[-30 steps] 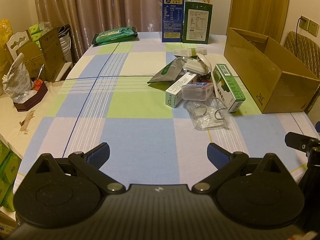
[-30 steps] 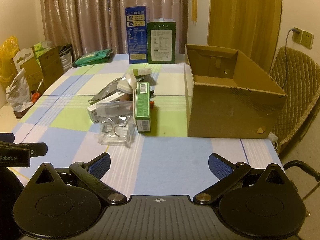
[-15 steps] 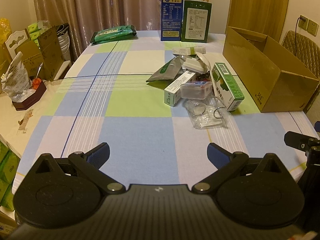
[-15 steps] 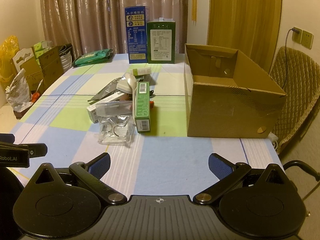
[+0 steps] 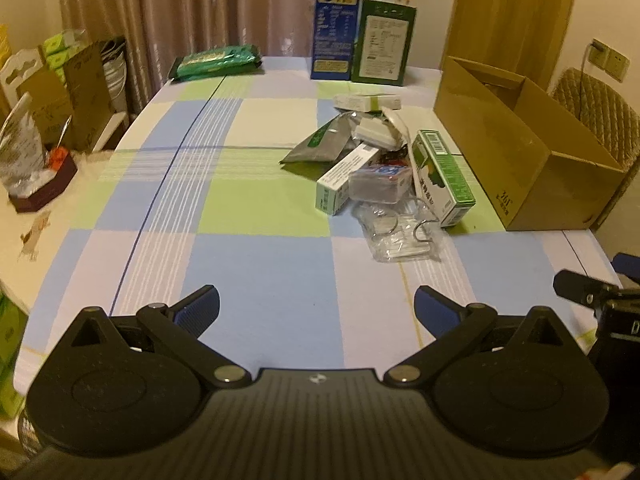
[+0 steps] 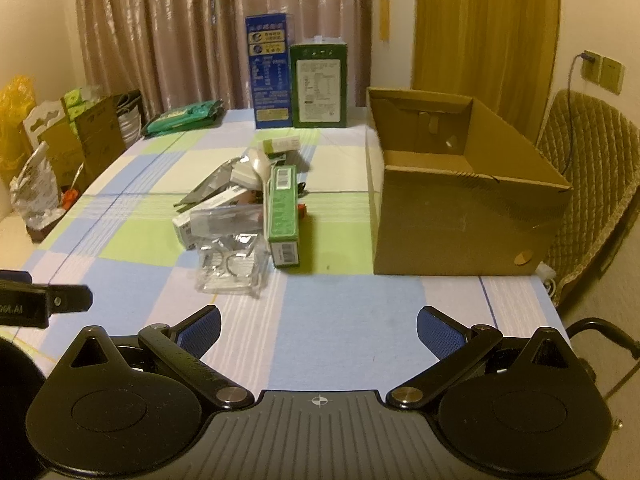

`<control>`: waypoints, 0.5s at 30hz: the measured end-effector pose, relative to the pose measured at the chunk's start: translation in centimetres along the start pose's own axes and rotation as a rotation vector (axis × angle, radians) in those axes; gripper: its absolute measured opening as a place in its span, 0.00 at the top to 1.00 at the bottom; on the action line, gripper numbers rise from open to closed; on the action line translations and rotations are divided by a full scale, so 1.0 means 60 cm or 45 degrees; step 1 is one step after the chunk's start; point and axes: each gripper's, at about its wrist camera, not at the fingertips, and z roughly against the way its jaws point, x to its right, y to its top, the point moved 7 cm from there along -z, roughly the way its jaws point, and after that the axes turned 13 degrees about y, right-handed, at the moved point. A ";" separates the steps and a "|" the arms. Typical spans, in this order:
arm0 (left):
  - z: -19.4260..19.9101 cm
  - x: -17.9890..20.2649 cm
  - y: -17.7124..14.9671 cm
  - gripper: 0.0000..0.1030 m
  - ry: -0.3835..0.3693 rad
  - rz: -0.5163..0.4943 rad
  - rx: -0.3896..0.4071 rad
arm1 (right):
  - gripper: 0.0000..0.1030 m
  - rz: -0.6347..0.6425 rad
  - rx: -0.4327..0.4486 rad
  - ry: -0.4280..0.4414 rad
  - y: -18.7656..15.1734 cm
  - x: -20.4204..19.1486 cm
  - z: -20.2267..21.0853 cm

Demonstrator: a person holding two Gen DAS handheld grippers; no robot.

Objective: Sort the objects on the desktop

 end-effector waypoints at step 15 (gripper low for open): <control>-0.066 0.091 0.051 0.01 -0.138 -0.048 0.038 | 0.02 -0.123 0.012 -0.030 0.008 0.067 -0.053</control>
